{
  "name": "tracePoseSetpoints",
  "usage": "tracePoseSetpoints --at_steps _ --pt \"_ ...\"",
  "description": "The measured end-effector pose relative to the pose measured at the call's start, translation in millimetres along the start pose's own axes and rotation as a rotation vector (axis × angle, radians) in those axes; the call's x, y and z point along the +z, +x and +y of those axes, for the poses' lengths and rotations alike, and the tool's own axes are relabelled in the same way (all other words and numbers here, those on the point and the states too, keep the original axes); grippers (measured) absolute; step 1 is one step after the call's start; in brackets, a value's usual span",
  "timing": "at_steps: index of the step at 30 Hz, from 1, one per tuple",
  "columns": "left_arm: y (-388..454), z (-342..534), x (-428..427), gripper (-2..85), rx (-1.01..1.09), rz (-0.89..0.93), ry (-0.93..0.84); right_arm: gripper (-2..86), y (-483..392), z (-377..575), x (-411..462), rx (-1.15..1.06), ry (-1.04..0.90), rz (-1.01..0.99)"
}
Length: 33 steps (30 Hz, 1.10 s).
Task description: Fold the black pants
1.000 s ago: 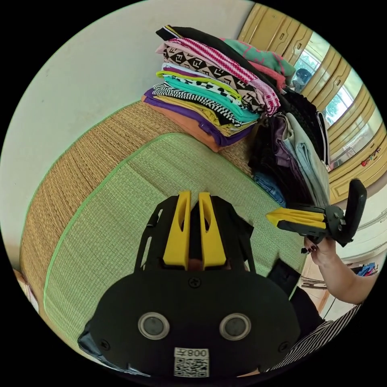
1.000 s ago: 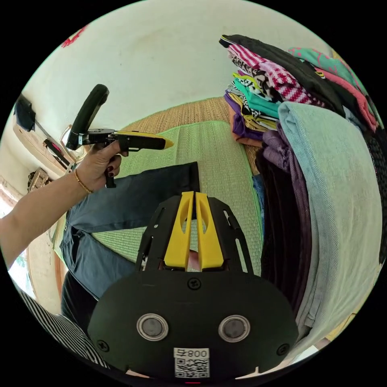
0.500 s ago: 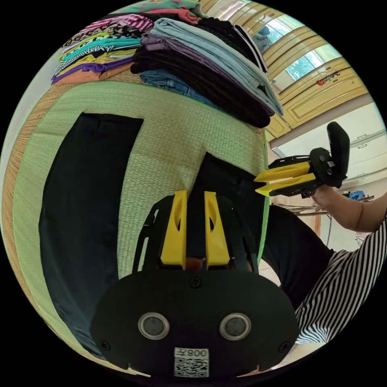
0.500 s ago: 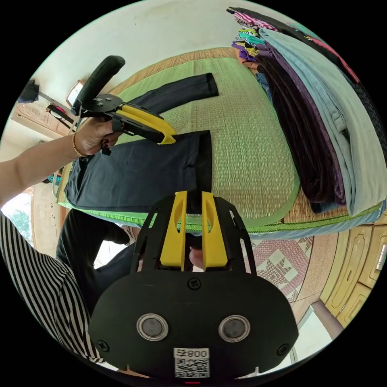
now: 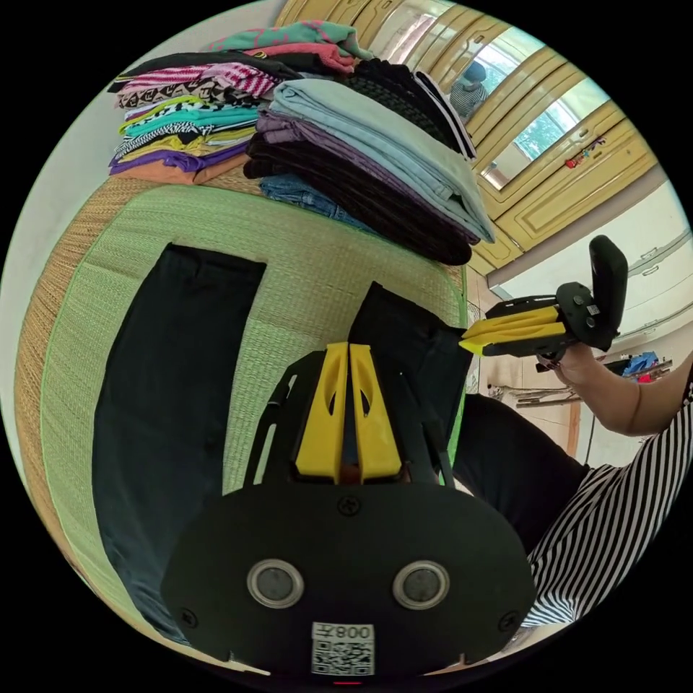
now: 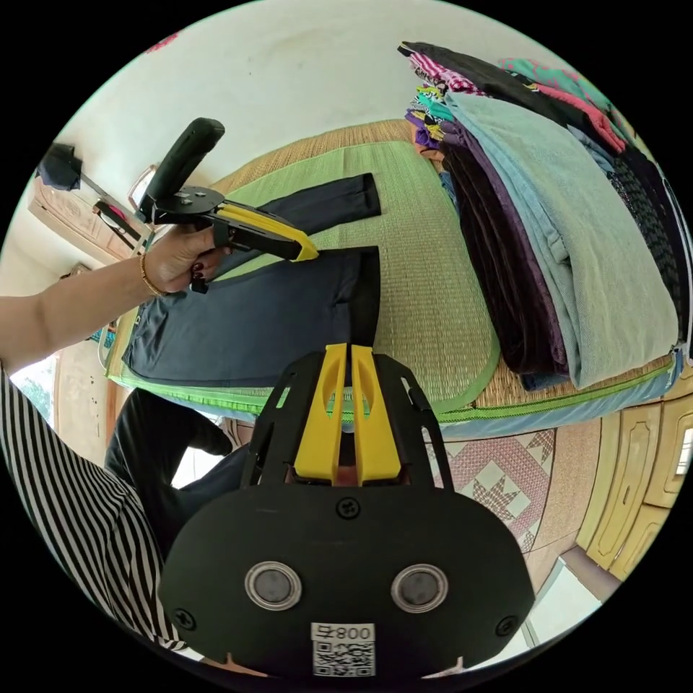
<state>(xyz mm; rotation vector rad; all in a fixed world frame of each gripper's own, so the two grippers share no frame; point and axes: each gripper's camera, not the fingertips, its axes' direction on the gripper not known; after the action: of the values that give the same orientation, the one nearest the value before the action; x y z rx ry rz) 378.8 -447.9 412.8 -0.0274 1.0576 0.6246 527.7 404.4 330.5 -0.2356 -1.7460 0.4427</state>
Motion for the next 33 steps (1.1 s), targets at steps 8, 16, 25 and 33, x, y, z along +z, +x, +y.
tracePoseSetpoints --at_steps 8,16,25,33 --pt "-9.1 28.7 -52.4 1.9 -0.106 0.018 0.065 0.0 55.1 0.9 47.1 0.144 0.005 -0.040" --pt "-20.3 181.7 -164.9 2.1 -0.373 -0.008 0.156 0.0 29.8 0.2 75.9 0.011 0.042 -0.103" --pt "-32.2 450.3 -268.1 0.4 -1.094 -0.147 0.144 0.0 -111.9 -20.9 202.7 -0.410 -0.142 -0.185" --pt "-20.4 542.4 -313.2 0.1 -1.270 -0.055 0.235 0.1 -148.7 -5.6 305.4 -0.517 -0.278 -0.079"
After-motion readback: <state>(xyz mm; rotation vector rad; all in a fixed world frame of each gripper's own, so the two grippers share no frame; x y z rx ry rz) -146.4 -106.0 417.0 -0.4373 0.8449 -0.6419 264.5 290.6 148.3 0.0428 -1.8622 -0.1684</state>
